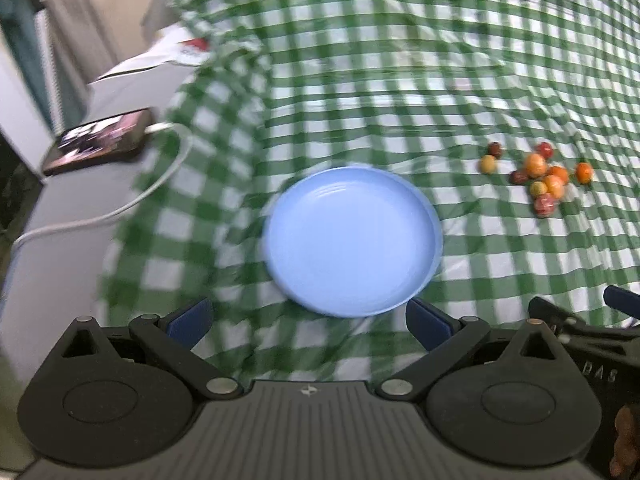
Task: Organize fruits
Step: 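Grasp the yellow plum with the left gripper while the right grasps the wrapped red plum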
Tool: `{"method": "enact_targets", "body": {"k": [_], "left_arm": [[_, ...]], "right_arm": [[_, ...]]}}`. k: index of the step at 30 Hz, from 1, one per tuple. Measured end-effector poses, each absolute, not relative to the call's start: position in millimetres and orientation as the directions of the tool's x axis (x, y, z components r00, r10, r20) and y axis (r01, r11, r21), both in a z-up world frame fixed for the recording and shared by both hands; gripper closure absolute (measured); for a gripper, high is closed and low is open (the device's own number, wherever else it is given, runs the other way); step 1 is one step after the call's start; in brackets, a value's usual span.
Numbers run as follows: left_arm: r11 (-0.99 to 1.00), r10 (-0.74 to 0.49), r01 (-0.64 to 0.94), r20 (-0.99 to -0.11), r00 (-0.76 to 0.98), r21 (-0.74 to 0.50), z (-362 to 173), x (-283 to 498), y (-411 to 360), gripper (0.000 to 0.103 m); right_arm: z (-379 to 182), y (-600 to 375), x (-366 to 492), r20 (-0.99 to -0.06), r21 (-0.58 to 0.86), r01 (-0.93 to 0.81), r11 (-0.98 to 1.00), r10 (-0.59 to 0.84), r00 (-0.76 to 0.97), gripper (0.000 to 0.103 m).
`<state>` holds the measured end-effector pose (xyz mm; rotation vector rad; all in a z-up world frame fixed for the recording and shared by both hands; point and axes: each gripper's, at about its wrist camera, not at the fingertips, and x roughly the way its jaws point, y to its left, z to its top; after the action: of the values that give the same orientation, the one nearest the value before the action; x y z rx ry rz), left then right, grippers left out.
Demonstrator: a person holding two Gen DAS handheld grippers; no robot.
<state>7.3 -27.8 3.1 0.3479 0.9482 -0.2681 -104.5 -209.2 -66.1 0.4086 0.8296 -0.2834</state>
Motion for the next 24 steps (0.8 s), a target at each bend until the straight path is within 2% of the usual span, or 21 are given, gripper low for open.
{"method": "enact_targets", "body": {"k": [5, 10, 12, 14, 17, 21, 24], "left_arm": [[0.881, -0.137, 0.452, -0.839, 0.526, 0.139, -6, 23, -78, 0.0], [0.859, -0.195, 0.502, -0.841, 0.505, 0.103, -24, 51, -134, 0.0], [0.841, -0.201, 0.527, -0.835, 0.512, 0.12, -35, 65, -158, 0.0], [0.822, -0.208, 0.554, -0.837, 0.507, 0.132, -47, 81, -182, 0.0], [0.799, -0.224, 0.586, -0.839, 0.496, 0.133, -64, 105, -212, 0.0], [0.758, -0.248, 0.639, -0.849, 0.467, 0.13, -90, 135, -248, 0.0], [0.716, -0.27, 0.687, -0.857, 0.438, 0.126, -103, 145, -272, 0.005]], "right_arm": [[-83, -261, -111, -0.751, 0.172, 0.528, 0.831, -0.236, 0.616, 0.001], [-108, -300, -101, -0.73, 0.146, 0.568, 0.81, -0.299, 0.614, 0.003], [-118, -309, -91, -0.723, 0.147, 0.55, 0.822, -0.29, 0.627, 0.014], [-129, -314, -77, -0.723, 0.149, 0.531, 0.834, -0.275, 0.634, 0.018], [-144, -322, -54, -0.727, 0.169, 0.49, 0.855, -0.227, 0.647, 0.03], [-162, -322, -26, -0.735, 0.16, 0.455, 0.876, -0.202, 0.647, 0.035], [-175, -326, -13, -0.739, 0.147, 0.446, 0.883, -0.202, 0.642, 0.038]]}}
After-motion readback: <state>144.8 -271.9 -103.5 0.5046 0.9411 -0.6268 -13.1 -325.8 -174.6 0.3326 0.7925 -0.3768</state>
